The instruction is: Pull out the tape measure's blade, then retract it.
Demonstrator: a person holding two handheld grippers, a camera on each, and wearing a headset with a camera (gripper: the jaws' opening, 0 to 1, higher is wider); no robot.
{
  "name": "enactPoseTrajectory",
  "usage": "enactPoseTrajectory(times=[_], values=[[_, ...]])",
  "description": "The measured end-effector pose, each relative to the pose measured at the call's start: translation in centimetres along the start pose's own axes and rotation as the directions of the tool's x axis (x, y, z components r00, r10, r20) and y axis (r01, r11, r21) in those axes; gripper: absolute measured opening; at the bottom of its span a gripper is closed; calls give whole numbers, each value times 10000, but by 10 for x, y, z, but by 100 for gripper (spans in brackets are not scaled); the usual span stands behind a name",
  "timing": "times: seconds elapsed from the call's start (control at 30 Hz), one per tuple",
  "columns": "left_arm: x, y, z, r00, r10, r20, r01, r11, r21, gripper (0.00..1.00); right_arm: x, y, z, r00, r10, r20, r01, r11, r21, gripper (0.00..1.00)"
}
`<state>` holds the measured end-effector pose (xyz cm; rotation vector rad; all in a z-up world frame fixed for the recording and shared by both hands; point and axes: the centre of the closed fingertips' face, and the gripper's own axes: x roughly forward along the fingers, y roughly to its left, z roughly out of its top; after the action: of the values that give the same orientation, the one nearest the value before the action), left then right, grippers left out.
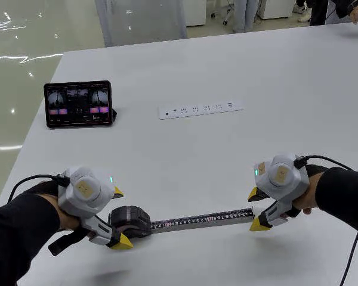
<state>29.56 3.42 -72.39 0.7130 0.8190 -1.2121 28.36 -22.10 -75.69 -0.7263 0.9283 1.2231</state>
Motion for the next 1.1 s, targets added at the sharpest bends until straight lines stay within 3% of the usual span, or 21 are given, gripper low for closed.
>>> enactPoseTrajectory(times=[0.13, 0.23, 0.27, 0.43, 0.67, 0.77, 0.83, 0.93, 1.0, 1.1], values=[[0, -1, 0, 10000, -41, 68, 41, 10000, 13, 77, -2, 1, 1, 10000, 4, 59, -3, 9999, -130, 45], [-1, 3, 0, 9998, 189, 69, -189, 9998, 42, 87, -3, 0, 2, 10000, -28, 7, 29, 9991, -430, 47], [-1, 3, 0, 9998, 193, 65, -193, 9998, -6, 91, -4, 0, 2, 9999, -57, -103, 48, 9962, -874, 47], [-1, 2, -3, 9998, 186, -9, -186, 9998, -120, 96, -4, 2, 4, 10000, -71, -42, 66, 9928, -1195, 52], [-3, -1, -5, 9999, 106, -42, -109, 9969, -777, 99, -5, 3, 10, 9997, -146, 192, 162, 9962, -853, 66], [-4, -1, -6, 9997, 240, 89, -229, 9937, -1097, 99, -4, 4, 14, 9984, -212, 521, 232, 9990, -377, 78], [-5, -1, -9, 9995, 291, 89, -270, 9834, -1796, 99, -4, 3, 17, 9960, -329, 828, 322, 9994, 89, 87], [-8, 0, -6, 9972, 508, 552, -360, 9696, -2419, 99, -7, 2, 19, 9924, -531, 1114, 470, 9973, 573, 99], [-11, 3, -4, 9927, 801, 898, -499, 9531, -2984, 99, -10, 2, 24, 9861, -571, 1560, 410, 9937, 1045, 99], [-14, 8, -6, 9814, 1404, 1309, -843, 9278, -3634, 99, -15, -4, 24, 9751, -1076, 1940, 730, 9814, 1775, 99]])
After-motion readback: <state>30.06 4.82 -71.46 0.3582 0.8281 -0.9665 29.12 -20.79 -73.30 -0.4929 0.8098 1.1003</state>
